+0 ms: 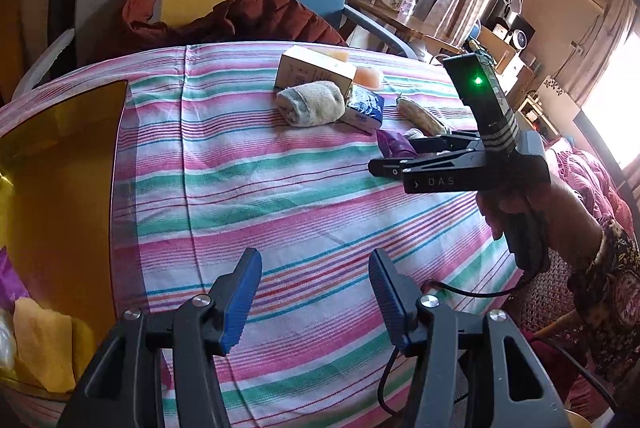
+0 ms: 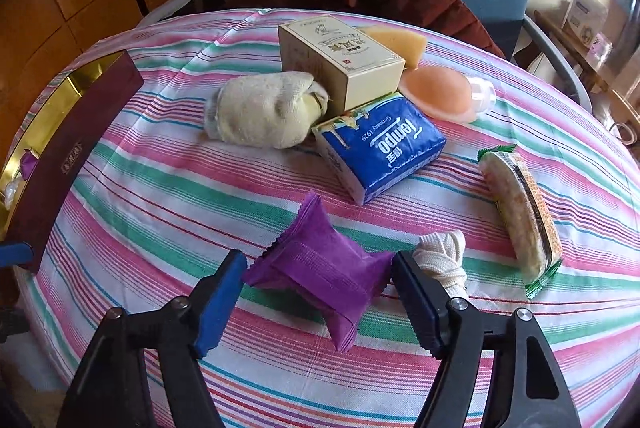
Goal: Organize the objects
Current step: 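Grasp the second purple packet with the right tool, then grasp the beige sock roll with the left tool while the right tool holds the purple packet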
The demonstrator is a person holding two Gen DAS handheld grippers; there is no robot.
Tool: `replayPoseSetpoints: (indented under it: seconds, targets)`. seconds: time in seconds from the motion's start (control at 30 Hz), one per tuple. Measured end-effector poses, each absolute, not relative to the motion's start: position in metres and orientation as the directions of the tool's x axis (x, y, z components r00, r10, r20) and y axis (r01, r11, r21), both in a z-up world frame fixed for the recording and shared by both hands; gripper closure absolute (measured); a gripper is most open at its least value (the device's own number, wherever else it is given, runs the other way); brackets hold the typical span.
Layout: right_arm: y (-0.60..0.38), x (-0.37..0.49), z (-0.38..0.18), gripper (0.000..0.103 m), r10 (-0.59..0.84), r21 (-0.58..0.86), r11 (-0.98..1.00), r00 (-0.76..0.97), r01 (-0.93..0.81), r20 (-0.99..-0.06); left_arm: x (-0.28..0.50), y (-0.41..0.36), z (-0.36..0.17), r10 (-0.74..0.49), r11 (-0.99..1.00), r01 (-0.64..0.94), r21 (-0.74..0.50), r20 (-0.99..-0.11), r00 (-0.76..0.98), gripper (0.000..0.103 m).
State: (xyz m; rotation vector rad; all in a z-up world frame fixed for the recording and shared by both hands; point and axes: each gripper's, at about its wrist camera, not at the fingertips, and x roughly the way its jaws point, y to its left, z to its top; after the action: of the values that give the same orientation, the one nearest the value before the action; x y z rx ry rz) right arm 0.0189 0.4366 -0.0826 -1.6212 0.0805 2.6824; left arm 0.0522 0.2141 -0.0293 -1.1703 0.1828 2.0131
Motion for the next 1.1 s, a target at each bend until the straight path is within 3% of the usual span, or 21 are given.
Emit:
replayPoseSetpoints:
  seconds: [0.43,0.6,0.9,1.1]
  targets:
    - [0.448,0.024,-0.080,0.048,-0.068,0.132,-0.985,-0.457,-0.110,-0.887,-0.007,0.276,-0.041,0.498,-0.722,-0.656,-0.219,-0.823,-0.274,0.046]
    - [0.450,0.024,-0.080,0.051,-0.090,0.167,-0.976,-0.448,-0.136,-0.889,-0.039,0.306,-0.042,0.504,-0.740,-0.630,-0.237,-0.816,-0.284,0.034]
    - [0.462,0.026,-0.081,0.052,-0.155,0.253,-0.951,-0.438,-0.175,-0.886,-0.049,0.376,-0.051,0.405,-0.611,-0.787,0.090,-0.818,-0.408,0.031]
    - [0.466,0.026,-0.081,0.052,-0.183,0.288,-0.939,-0.437,-0.188,-0.881,-0.054,0.389,-0.069,0.386,-0.573,-0.812,0.110,-0.838,-0.386,0.029]
